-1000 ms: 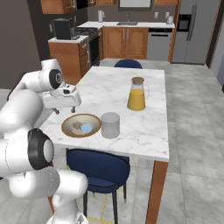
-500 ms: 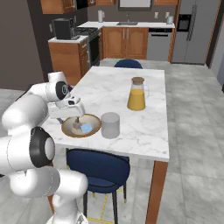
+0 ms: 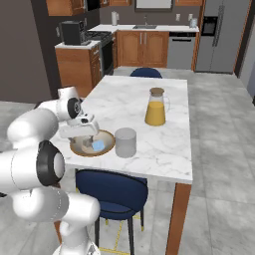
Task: There are two ice cubes in the ice bowl. Place both ice cubes in the glass cup.
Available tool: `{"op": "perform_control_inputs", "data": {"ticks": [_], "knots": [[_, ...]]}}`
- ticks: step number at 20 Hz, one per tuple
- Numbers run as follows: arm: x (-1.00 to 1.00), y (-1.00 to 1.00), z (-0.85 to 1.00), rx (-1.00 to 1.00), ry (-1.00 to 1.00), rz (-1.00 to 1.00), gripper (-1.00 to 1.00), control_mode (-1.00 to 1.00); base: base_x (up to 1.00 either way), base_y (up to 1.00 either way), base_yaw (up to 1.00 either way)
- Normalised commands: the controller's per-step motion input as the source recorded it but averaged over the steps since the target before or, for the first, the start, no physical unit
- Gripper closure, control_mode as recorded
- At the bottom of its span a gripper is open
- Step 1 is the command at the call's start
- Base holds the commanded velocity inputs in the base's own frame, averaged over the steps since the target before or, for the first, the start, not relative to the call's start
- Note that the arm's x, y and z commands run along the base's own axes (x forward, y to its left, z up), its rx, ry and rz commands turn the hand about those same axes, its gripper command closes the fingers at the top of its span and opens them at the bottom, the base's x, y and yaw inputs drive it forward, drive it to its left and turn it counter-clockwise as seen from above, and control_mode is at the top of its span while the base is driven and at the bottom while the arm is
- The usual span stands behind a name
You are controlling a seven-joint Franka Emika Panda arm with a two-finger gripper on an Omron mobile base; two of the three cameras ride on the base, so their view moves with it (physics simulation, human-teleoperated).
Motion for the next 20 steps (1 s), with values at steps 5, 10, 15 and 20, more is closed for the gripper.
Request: {"op": "perform_control_inputs", "data": {"ticks": [5,10,15,20], "knots": [[0.43,0.0,-0.13,-0.01,0.0,0.05,-1.0,-1.0,0.0,0.0,0.0],[0.21,-0.03,-0.22,-0.03,0.0,0.12,-1.0,-1.0,0.0,0.0,0.0],[0.02,-0.09,-0.36,-0.04,0.0,0.15,-1.0,-1.0,0.0,0.0,0.0],[0.0,-0.22,-0.23,0.0,0.0,0.16,-1.0,-1.0,0.0,0.0,0.0]]}}
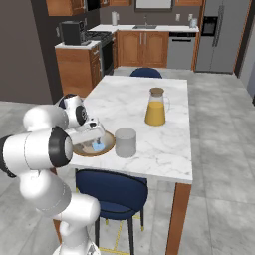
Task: There are two ice cubes in the ice bowl. Place both ice cubes in the glass cup.
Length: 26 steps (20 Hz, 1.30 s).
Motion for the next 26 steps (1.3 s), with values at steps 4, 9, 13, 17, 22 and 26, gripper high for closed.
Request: {"op": "perform_control_inputs", "data": {"ticks": [4,9,13,17,22,26], "knots": [[0.09,-0.19,-0.01,0.0,-0.03,0.12,-1.0,-1.0,0.0,0.0,0.0],[0.16,-0.06,-0.01,0.0,-0.04,0.08,-1.0,-1.0,0.0,0.0,0.0],[0.25,0.0,-0.09,0.0,0.0,0.04,-1.0,-1.0,0.0,0.0,0.0],[0.33,0.0,-0.14,0.0,0.0,0.03,-1.0,-1.0,0.0,0.0,0.0],[0.33,0.0,-0.09,0.0,0.0,0.02,-1.0,-1.0,0.0,0.0,0.0],[0.08,0.07,-0.1,0.0,0.0,0.04,-1.0,-1.0,0.0,0.0,0.0]]}}
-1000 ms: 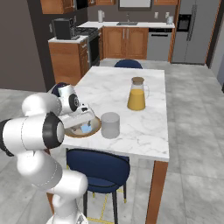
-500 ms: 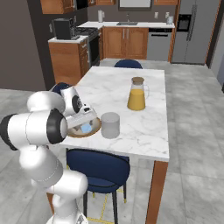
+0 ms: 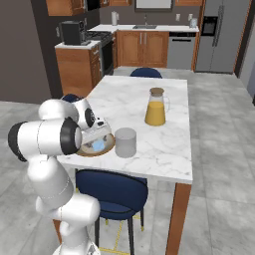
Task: There are two ice cubes in the ice bowl. Place both ice cubes in the glass cup.
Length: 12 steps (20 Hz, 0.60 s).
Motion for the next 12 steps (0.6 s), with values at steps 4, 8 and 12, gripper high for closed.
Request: {"op": "perform_control_inputs", "data": {"ticks": [4,8,12], "knots": [[0.0,0.08,-0.12,0.0,0.0,0.06,-1.0,-1.0,0.0,0.0,0.0],[0.01,0.04,-0.17,0.0,0.0,0.06,-1.0,-1.0,0.0,0.0,0.0],[0.12,0.0,-0.17,0.0,0.0,0.05,-1.0,-1.0,0.0,0.0,0.0]]}}
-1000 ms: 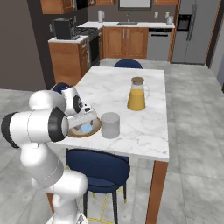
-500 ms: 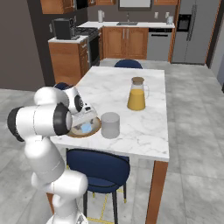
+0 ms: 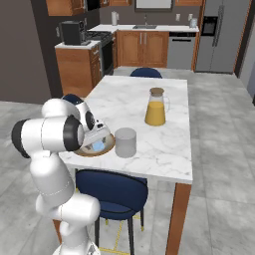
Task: There are two ice cubes in the ice bowl. Place both ice cubes in the glass cup.
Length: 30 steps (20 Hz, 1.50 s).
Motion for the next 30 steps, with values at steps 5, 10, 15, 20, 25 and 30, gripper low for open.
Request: {"op": "perform_control_inputs", "data": {"ticks": [5,10,15,20,25,30], "knots": [[0.12,0.0,-0.16,0.0,0.0,0.04,-1.0,-1.0,0.0,0.0,0.0],[0.19,0.01,-0.14,0.0,0.0,0.03,-1.0,-1.0,0.0,0.0,0.0],[0.08,0.01,-0.13,0.0,0.0,0.03,-1.0,-1.0,0.0,0.0,0.0],[0.0,0.0,-0.04,-0.01,0.01,0.01,1.0,-1.0,0.0,0.0,0.0],[-0.1,-0.01,0.03,0.0,-0.04,0.0,1.0,-1.0,0.0,0.0,0.0],[-0.11,0.0,0.76,0.01,-0.17,-0.1,1.0,-1.0,0.0,0.0,0.0]]}}
